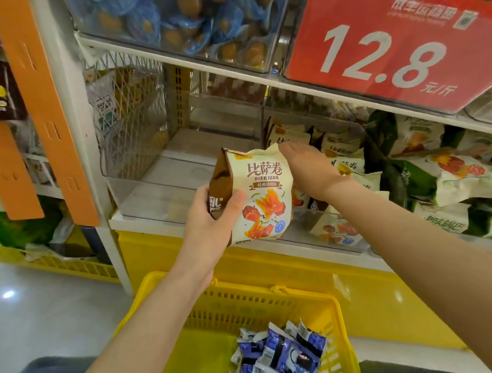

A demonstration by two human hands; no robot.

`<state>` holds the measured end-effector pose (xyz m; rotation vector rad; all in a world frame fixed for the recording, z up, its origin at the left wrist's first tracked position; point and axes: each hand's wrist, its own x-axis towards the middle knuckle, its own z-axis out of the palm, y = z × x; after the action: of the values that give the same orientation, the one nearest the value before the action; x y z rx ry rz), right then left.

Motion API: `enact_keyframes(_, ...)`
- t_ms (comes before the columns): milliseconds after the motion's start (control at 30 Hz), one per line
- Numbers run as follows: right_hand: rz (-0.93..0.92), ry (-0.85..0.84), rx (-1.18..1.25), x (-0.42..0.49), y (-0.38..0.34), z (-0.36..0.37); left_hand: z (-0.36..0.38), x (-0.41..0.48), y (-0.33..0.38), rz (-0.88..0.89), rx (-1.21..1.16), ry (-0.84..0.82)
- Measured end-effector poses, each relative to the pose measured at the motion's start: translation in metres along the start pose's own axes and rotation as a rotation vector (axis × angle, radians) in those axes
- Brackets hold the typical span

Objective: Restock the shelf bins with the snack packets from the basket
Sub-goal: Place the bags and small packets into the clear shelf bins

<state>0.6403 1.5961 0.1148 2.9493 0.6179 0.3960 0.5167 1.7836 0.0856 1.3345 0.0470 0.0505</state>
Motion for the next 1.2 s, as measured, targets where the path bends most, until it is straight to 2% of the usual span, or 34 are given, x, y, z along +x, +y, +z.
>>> enact_keyframes(67, 0.061, 0.043, 0.163, -0.006, 0.000, -0.010, -0.001, 0.000, -0.002, 0.011, 0.036, -0.030)
enact_keyframes(167, 0.146, 0.232, 0.594, -0.029, -0.011, -0.037, -0.002, 0.000, -0.007, 0.041, 0.103, -0.107)
enact_keyframes(233, 0.052, 0.173, 0.750, -0.050, -0.018, -0.056, 0.000, -0.001, -0.012, 0.089, 0.160, -0.161)
enact_keyframes(267, -0.022, 0.071, 0.711, -0.062, -0.023, -0.064, 0.001, -0.001, -0.015, 0.123, 0.193, -0.181)
enact_keyframes(333, -0.135, -0.112, 0.474, -0.084, -0.031, -0.072, 0.005, -0.004, -0.020, 0.180, 0.292, -0.227)
enact_keyframes(400, -0.165, -0.206, 0.335, -0.099, -0.036, -0.073, 0.009, -0.008, -0.024, 0.196, 0.376, -0.306)
enact_keyframes(467, -0.144, -0.225, 0.349, -0.107, -0.037, -0.071, 0.011, -0.013, -0.025, 0.199, 0.421, -0.375)
enact_keyframes(533, -0.105, -0.170, 0.335, -0.111, -0.029, -0.076, 0.009, -0.012, -0.020, 0.290, 0.561, -0.343)
enact_keyframes(633, 0.050, 0.032, 0.446, -0.108, -0.012, -0.096, -0.001, 0.006, -0.009, 0.490, 0.842, -0.148)
enact_keyframes(700, 0.105, 0.199, 0.507, -0.100, -0.002, -0.103, -0.009, 0.022, -0.004, 0.507, 1.012, -0.083)
enact_keyframes(767, 0.122, 0.255, 0.412, -0.088, -0.002, -0.101, -0.014, 0.037, -0.007, 0.473, 1.190, -0.091)
enact_keyframes(867, 0.093, 0.077, 0.119, -0.068, -0.009, -0.083, -0.020, 0.049, -0.015, 0.495, 1.387, -0.128)
enact_keyframes(967, 0.019, -0.072, -0.127, -0.045, -0.016, -0.067, -0.020, 0.053, -0.019, 0.541, 1.405, -0.077)
enact_keyframes(1100, -0.057, -0.256, -0.164, -0.017, -0.016, -0.059, -0.017, 0.054, -0.023, 0.586, 1.418, -0.041)
enact_keyframes(1200, 0.032, -0.298, -0.030, -0.010, -0.010, -0.051, -0.018, 0.054, -0.023, 0.602, 1.412, -0.025)
